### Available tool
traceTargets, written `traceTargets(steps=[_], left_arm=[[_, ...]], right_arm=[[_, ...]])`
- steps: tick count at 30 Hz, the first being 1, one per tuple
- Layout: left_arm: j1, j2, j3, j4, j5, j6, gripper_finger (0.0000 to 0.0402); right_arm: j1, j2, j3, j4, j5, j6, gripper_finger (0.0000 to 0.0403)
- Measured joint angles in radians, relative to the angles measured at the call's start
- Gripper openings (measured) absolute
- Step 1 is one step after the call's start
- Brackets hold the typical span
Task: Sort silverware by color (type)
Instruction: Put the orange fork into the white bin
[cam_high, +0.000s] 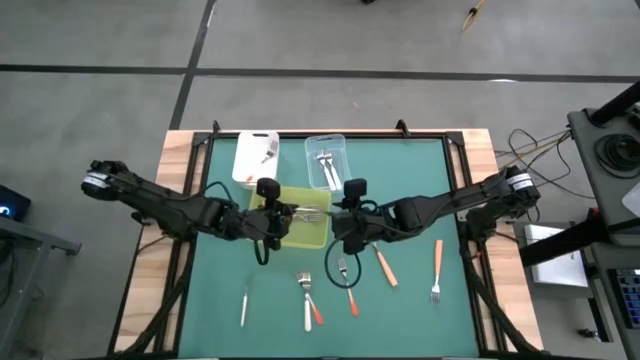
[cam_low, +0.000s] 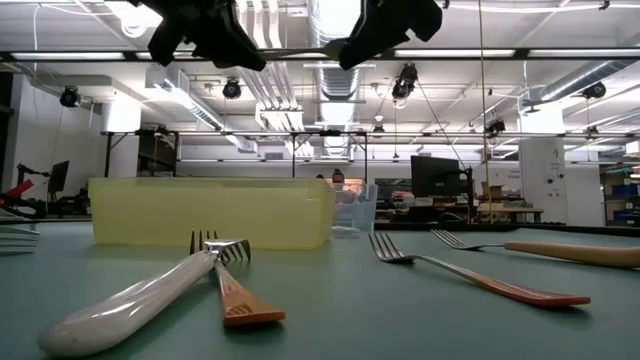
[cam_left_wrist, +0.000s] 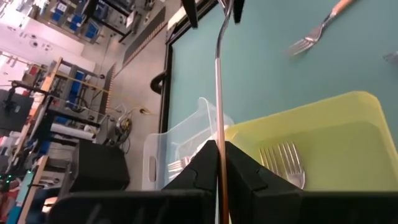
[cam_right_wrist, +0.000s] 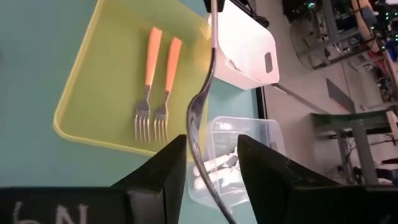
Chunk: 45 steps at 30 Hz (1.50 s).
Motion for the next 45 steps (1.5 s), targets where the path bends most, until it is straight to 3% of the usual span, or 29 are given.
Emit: traceTargets(steps=[6,13,19,25,29,35,40,45], left_arm=[[0.000,0.000,0.000,0.019,0.001,0.000,0.0000],[0.001,-0.001,0.000,0.026,0.001,0.008,0.0000],[0.002,-0.001,0.000,0.036,0.006,-0.009,0.0008],[0.002,-0.005,0.001,0.047,0.018,-0.063,0.0060],[0.003,-0.018,0.001,0.043,0.093,-0.069,0.0107],[0.037,-0.081,0.001,0.012,0.117,-0.060,0.0150],[0.093,-0.183,0.000,-0.046,0.226,-0.070,0.0161],[0.177,-0.279,0.000,-0.053,0.473,-0.175,0.0162]], right_arm=[[-0.002,0.000,0.000,0.000,0.000,-0.046,0.0122],[-0.002,0.001,-0.001,-0.007,-0.018,-0.109,0.0028],[-0.001,0.003,-0.002,-0.006,-0.017,-0.183,0.0011],[-0.001,0.003,-0.002,-0.005,0.035,-0.271,0.0009],[-0.001,0.001,-0.002,-0.049,0.088,-0.382,0.0009],[-0.003,-0.003,-0.002,-0.130,0.251,-0.473,0.0008],[-0.007,-0.012,0.000,-0.231,0.311,-0.513,0.0007],[-0.004,-0.009,0.000,-0.284,0.305,-0.685,0.0007]])
